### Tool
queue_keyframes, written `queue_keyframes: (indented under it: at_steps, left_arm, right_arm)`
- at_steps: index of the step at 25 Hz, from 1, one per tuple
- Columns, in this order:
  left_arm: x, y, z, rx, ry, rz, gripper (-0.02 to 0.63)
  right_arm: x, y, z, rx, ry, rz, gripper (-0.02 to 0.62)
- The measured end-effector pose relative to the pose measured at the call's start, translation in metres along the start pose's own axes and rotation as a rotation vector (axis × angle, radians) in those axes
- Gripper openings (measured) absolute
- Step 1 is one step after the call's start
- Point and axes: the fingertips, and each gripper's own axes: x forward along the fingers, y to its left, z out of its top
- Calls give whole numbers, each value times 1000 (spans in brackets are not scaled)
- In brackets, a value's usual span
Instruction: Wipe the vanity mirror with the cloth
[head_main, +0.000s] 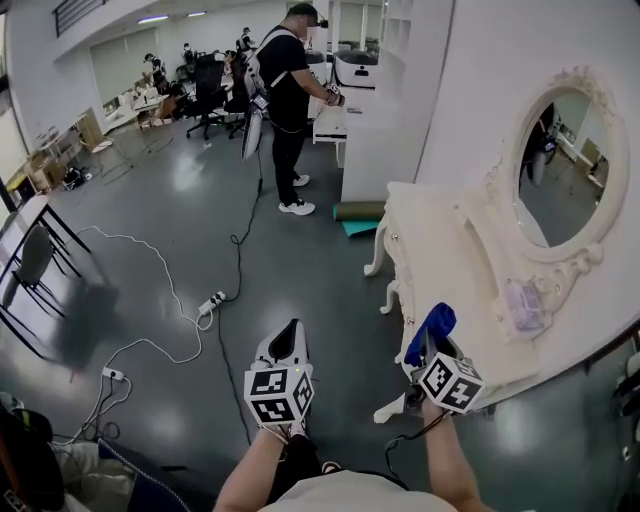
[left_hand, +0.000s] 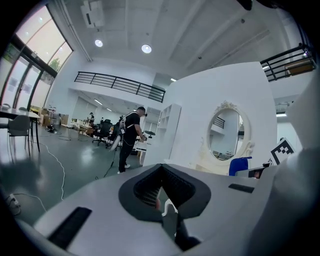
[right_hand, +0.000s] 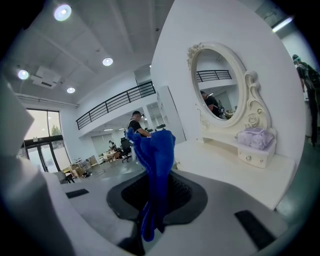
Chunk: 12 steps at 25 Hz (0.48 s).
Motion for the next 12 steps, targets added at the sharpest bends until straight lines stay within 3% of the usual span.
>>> queue_keyframes:
  at_steps: [6,12]
  left_arm:
    - [60,20,5,-14,17,-63,3]
    - [126,65,31,-22,17,-113,3]
  right_arm:
    - [38,-2,11,3,-23,-77,66]
    - [95,26,27,1,-34,-132,66]
